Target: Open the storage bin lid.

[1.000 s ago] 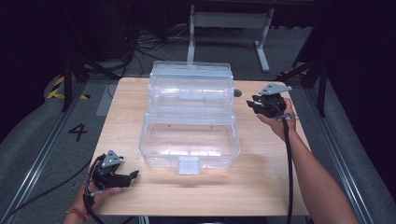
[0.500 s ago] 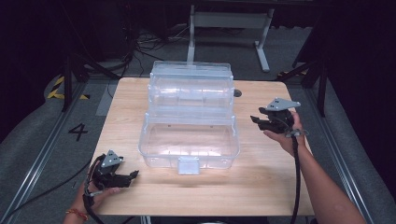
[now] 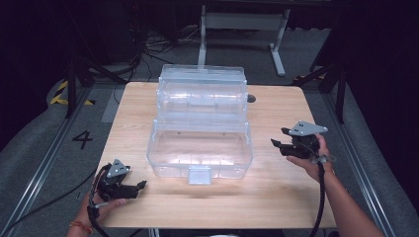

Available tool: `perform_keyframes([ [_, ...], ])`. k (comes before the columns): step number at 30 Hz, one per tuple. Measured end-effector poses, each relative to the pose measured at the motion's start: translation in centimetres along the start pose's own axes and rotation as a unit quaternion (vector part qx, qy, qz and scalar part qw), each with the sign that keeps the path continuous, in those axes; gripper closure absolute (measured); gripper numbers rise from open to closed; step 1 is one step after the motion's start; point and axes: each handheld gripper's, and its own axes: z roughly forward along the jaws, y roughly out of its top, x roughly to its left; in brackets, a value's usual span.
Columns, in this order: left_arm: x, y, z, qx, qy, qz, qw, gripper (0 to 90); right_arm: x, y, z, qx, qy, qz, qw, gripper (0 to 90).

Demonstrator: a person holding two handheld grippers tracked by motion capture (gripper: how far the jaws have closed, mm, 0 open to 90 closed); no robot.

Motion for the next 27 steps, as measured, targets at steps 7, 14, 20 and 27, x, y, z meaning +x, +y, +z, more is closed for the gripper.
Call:
perform_keyframes([
  [7, -0.2, -0.1, -0.1, -0.002, 0.006, -0.007, 1.0, 16.0, 0.6, -2.0, -1.1, 0.01, -0.008, 0.0, 0.9999, 40.5],
  [14, -0.1, -0.1, -0.1, -0.002, 0.006, -0.007, 1.0, 15.9, 1.4, -4.1, -1.4, 0.027, -0.024, 0.011, 0.9993, 33.7],
  [20, -0.1, -0.1, -0.1, -0.001, 0.006, -0.007, 1.0, 15.7, 1.7, -5.7, -1.5, 0.037, -0.024, 0.019, 0.9989, 31.2],
  [27, -0.2, -0.1, 0.0, 0.0, 0.007, -0.01, 0.9999, 15.2, 1.7, -8.1, -1.7, 0.048, -0.019, 0.036, 0.998, 28.1],
])
